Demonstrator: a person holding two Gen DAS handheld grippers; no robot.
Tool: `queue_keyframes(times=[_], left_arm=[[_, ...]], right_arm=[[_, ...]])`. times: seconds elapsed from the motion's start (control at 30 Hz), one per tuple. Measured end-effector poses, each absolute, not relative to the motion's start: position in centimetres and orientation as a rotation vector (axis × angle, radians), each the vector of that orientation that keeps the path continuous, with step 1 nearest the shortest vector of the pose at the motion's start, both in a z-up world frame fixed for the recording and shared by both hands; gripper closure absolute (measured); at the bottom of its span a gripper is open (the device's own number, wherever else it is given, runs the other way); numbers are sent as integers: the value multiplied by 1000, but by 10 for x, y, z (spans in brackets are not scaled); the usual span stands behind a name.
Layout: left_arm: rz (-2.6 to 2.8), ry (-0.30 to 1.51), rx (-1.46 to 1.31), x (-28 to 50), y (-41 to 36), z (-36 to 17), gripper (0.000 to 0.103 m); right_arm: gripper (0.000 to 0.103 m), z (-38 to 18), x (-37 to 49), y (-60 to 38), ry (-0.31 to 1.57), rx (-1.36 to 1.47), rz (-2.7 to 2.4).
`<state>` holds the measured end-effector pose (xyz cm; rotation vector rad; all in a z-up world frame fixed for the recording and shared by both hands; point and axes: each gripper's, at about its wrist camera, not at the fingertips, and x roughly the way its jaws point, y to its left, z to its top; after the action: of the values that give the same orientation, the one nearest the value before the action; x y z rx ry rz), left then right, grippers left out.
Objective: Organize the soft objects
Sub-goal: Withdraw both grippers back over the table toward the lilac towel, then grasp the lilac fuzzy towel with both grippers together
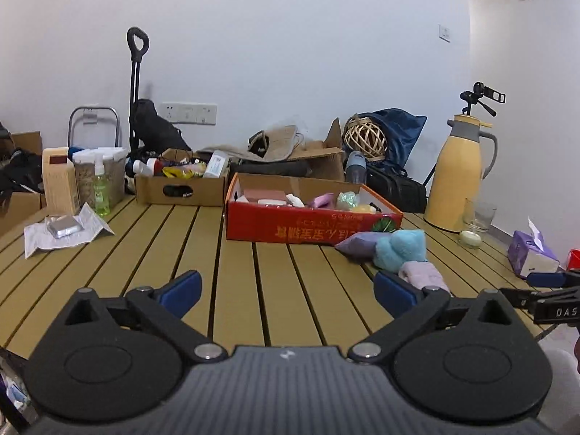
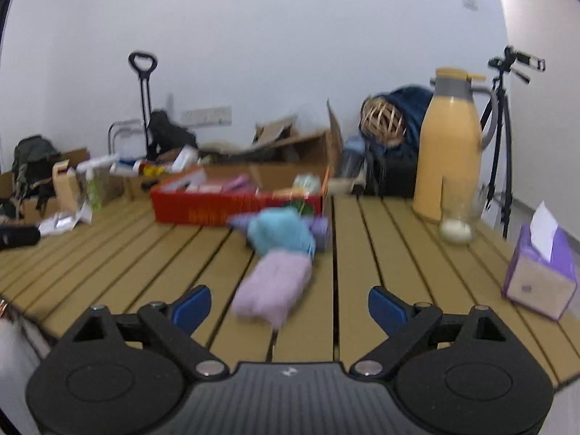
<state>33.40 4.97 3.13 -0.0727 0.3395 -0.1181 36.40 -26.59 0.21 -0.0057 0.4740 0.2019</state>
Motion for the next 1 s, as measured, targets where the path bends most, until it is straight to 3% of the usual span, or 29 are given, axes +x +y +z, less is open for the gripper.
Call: queue_keyframes(times=[0.17, 0.43, 0.6, 0.7, 0.93, 1.0], left_arm=[[-127, 302, -54, 335, 38, 39, 0], [-135, 394, -14, 389, 12, 13, 0], [-127, 414, -16, 428, 4, 6, 0], [-89, 433, -50, 449, 7, -2, 0], [-135, 553, -155, 481, 11, -20, 1], [-234, 585, -215, 484, 2, -25, 6]], right_arm=[[10, -4, 367, -265, 471, 37, 211], [12, -26, 422, -249, 512, 16, 258], [20, -44, 472, -243, 632, 154, 336], [25, -42, 471, -237, 589, 267, 644], [24, -31, 491, -276, 550, 258, 420], [27, -35, 503, -283, 588, 287, 388]])
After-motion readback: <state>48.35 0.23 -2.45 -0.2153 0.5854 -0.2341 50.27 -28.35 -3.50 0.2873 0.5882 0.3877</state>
